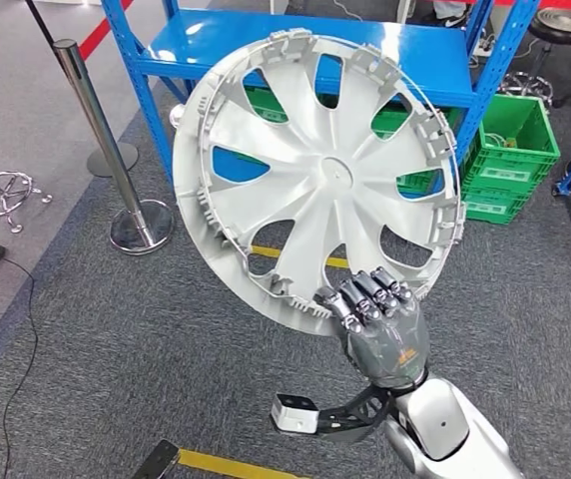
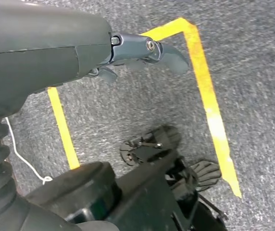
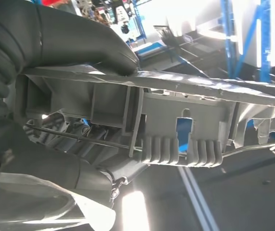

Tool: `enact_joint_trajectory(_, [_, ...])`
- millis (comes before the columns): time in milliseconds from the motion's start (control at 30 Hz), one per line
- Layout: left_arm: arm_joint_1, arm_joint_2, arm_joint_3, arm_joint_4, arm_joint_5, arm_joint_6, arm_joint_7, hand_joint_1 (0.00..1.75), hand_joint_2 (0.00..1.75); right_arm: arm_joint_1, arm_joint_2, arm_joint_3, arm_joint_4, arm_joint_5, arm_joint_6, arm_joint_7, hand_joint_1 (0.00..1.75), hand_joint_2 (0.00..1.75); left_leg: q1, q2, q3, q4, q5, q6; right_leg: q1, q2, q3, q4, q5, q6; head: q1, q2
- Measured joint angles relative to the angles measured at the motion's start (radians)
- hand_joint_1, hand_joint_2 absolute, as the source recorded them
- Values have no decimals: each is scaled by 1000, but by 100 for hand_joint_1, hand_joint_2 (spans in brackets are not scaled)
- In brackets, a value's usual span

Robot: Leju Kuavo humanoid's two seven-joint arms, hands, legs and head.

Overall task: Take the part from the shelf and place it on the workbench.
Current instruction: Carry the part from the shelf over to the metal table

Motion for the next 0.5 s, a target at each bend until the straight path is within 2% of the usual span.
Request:
enact_joint_trajectory(33, [1,0,0,0,0,-1,-1,0,175,0,0,0,0,0,0,0,175,175,2,2,-7,-4,12,5,0,2,-12,18,-17,5,2,0])
enact_joint_trajectory(67, [1,0,0,0,0,-1,-2,0,175,0,0,1,0,0,0,-1,175,175,4,3,-16,-8,24,10,-1,4,-30,58,-49,10,4,0])
enact_joint_trajectory(133, [1,1,1,0,1,-7,-7,0,175,0,-1,4,1,-1,0,-1,175,175,4,4,-41,-7,43,15,-4,6,-80,192,-135,18,7,0])
enact_joint_trajectory(167, [2,1,1,0,1,-11,-11,0,175,0,-1,5,1,-2,0,0,175,175,3,4,-54,-6,52,15,-5,6,-97,253,-164,21,7,0])
enact_joint_trajectory(200, [2,0,2,0,1,-15,-14,0,175,0,-1,7,2,-2,0,1,175,175,3,4,-62,-5,59,14,-6,6,-107,293,-182,23,7,0])
enact_joint_trajectory(233, [3,0,2,0,1,-17,-16,0,175,0,-1,7,3,-3,0,1,175,175,3,4,-68,-5,62,14,-6,6,-110,310,-188,24,7,0])
enact_joint_trajectory(400, [3,0,2,0,2,-18,-17,0,175,0,-1,8,4,-3,0,1,175,175,3,5,-71,-5,64,13,-6,6,-107,312,-188,24,7,0])
enact_joint_trajectory(467, [3,0,2,0,1,-21,-21,0,175,0,-2,8,5,-4,0,1,175,175,4,4,-81,-3,72,10,-8,6,-52,241,-161,25,7,0])
enact_joint_trajectory(500, [3,-1,2,0,1,-22,-24,0,175,-2,-2,9,6,-4,0,1,175,175,3,4,-90,2,78,5,-7,6,6,157,-143,25,7,0])
